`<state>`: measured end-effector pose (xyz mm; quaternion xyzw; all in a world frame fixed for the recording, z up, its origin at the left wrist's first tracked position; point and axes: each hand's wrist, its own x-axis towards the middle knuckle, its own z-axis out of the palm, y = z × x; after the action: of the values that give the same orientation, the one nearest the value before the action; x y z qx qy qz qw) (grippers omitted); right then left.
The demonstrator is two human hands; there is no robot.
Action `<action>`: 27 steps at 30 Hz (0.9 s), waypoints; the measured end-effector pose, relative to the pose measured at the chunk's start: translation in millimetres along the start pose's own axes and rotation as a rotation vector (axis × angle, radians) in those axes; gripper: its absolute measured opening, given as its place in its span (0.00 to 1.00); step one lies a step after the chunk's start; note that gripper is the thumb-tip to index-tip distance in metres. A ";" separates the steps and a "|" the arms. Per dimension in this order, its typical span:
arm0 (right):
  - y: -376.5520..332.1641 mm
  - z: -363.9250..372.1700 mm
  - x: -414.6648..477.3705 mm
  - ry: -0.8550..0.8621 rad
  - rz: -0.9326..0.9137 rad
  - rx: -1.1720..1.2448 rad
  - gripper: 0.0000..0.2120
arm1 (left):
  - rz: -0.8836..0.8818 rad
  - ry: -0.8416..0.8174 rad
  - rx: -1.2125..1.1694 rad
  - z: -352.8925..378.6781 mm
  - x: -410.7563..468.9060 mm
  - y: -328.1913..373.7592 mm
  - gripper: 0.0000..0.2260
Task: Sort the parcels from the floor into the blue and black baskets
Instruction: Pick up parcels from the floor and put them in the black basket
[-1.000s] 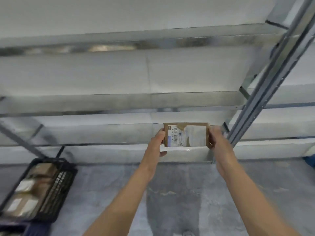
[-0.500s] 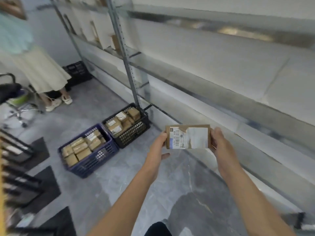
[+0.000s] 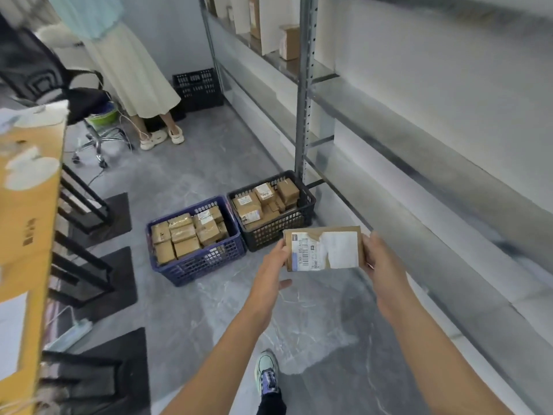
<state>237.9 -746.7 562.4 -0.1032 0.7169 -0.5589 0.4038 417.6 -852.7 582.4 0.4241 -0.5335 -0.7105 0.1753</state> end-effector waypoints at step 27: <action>-94.2 132.3 433.5 -0.147 0.249 -0.167 0.22 | -0.373 0.302 -0.152 -54.2 418.5 47.8 0.13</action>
<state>18.3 -1134.9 438.3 -0.0873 0.7367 -0.4339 0.5113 208.3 -1197.0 448.0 0.6022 -0.3585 -0.6973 0.1504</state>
